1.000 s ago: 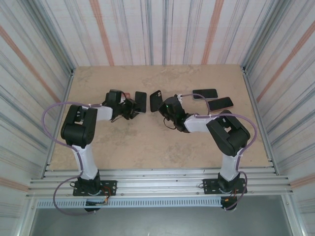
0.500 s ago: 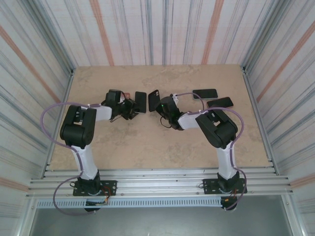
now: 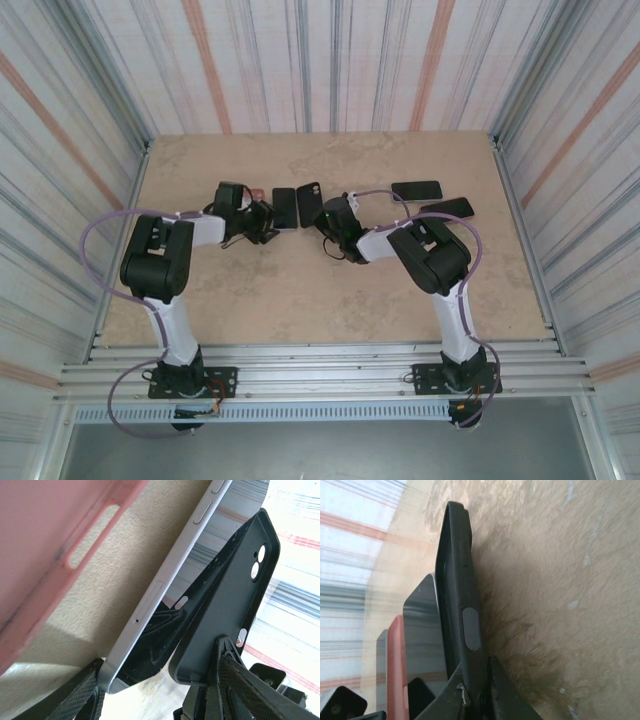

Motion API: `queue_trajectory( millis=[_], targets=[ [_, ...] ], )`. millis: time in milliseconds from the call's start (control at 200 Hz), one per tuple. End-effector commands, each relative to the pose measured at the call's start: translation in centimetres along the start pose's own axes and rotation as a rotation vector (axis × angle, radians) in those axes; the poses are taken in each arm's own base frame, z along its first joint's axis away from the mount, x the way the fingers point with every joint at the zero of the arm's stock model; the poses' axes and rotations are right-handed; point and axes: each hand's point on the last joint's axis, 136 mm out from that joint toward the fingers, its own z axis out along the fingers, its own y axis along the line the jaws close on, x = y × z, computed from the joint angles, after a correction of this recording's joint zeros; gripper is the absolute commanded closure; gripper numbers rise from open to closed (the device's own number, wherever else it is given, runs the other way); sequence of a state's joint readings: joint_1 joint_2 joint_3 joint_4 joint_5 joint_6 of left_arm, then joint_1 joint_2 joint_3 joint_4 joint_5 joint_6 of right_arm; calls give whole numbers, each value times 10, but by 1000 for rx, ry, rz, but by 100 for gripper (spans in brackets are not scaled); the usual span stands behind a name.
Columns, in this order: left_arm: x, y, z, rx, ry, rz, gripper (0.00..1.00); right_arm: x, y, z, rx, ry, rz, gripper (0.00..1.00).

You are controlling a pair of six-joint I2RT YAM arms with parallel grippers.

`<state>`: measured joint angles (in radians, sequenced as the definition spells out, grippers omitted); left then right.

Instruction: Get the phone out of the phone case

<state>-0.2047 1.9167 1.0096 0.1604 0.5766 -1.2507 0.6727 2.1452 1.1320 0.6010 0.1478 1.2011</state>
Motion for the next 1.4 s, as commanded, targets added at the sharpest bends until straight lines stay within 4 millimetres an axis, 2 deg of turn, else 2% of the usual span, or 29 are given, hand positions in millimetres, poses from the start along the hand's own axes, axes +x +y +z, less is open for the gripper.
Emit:
queue_trajectory(
  millis=[0,241,621,1102,1132,1268,1393],
  targets=[
    [2,16,-7,-46,4,-11,37,7,-1,4,17,34,-72,85],
    [-3,20,-8,-46,7,-13,36,17,-9,-2,70,60,-113,72],
    [-7,15,-15,-44,6,10,36,10,-14,-14,119,72,-175,54],
    [-2,-28,-38,24,5,93,35,-4,-14,-18,180,120,-272,37],
    [-1,-31,-39,29,5,99,34,-5,-12,-18,178,121,-274,33],
    [3,-45,-51,42,-3,145,33,-8,0,-19,139,142,-288,25],
    [8,-54,-62,41,-8,197,31,-6,10,-22,122,179,-307,24]
  ],
)
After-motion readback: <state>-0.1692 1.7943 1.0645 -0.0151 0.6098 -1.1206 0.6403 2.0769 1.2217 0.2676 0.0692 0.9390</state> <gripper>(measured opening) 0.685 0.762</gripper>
